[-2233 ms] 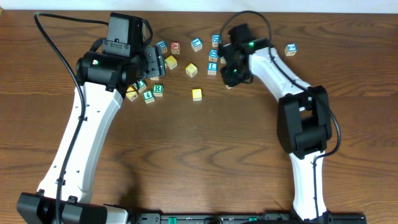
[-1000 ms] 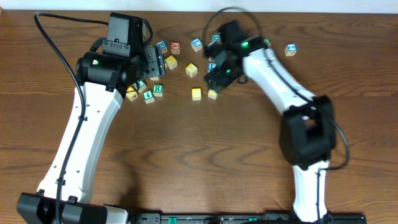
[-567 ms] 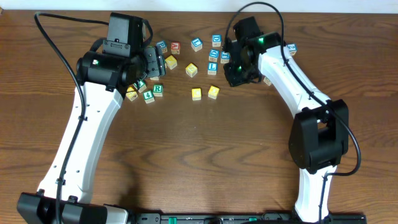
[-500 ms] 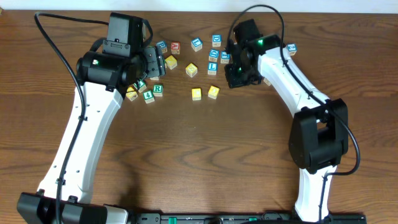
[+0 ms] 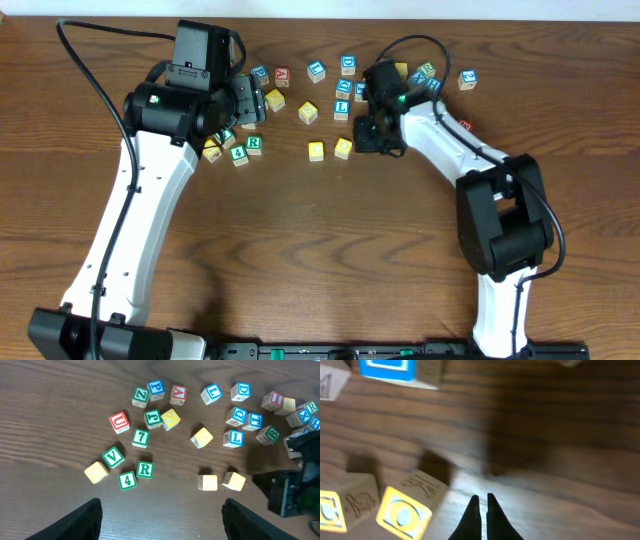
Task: Spell out CORL
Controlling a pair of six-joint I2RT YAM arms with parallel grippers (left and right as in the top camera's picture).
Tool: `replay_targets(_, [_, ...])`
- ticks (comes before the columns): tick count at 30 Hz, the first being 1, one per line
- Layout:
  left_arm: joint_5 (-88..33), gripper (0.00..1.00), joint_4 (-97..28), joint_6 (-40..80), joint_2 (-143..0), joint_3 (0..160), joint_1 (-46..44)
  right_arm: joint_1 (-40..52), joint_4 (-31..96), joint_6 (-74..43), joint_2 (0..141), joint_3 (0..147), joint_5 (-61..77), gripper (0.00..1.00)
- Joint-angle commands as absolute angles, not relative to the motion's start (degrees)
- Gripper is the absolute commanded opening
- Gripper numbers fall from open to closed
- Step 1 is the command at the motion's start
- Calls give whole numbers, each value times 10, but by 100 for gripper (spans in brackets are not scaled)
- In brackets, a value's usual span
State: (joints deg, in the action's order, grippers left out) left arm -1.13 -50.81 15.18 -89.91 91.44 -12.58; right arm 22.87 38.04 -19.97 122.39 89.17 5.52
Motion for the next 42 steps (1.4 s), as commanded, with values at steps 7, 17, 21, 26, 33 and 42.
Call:
replay_targets(7, [-5,75,-509,155,-906,921,-126,251,306,-227,1225,842,49,1])
replay_targets(17, [-5,76,-509,155,-906,921,-126,263,259,-216,1225,841,51,1])
replay_targets(21, [-5,75,-509,155,-906,921,-126,264,259,-208,1225,841,51,1])
replay_targets(26, [-5,75,-508,155,-907,921,-126,266,259,-207,1225,841,50,1])
replay_targets(33, [-12,74,-508,157,-910,894,-126,257,265,-234,1225,842,51,1])
replay_targets(42, [-82,39,-503,157,-986,872,-126,241,293,-233,1225,842,70,1])
